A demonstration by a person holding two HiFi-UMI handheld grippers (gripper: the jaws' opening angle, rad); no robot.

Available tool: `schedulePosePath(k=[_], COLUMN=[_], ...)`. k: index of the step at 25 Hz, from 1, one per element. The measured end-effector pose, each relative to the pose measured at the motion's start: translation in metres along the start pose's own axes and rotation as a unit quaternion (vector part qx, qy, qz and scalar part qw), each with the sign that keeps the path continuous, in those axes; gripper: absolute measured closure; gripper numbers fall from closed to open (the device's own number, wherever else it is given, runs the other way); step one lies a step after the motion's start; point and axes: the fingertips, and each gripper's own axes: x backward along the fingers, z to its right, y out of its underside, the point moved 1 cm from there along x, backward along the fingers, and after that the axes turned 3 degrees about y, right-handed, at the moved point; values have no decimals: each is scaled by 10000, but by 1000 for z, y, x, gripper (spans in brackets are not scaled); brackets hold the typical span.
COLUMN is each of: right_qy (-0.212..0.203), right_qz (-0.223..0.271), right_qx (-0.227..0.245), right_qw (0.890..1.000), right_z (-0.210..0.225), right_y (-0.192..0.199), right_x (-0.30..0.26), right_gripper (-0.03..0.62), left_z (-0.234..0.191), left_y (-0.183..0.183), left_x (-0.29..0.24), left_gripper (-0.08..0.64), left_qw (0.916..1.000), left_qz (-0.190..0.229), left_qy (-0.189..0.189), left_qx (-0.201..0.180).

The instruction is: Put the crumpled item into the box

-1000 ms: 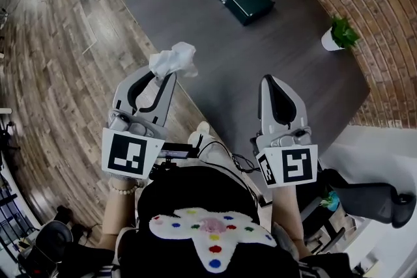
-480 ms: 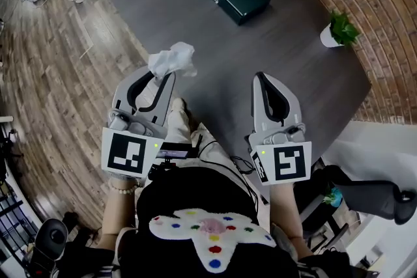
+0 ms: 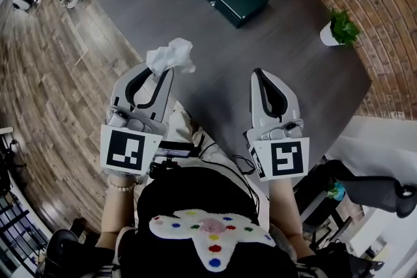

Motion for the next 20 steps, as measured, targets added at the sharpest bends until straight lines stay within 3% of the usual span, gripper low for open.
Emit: schedulePosePath(k=[20], right_qy=[324], right_qz=[-577], right_qx=[-104], right_qw=[9978], right_z=[11], right_y=[39], right_x=[-116], right_gripper=[594], left_z=[-84], left_y=[27], left_x=[-74], left_gripper=[486], left_qw=[9991], left_qz=[-212], left_qy=[364], left_qx=[48])
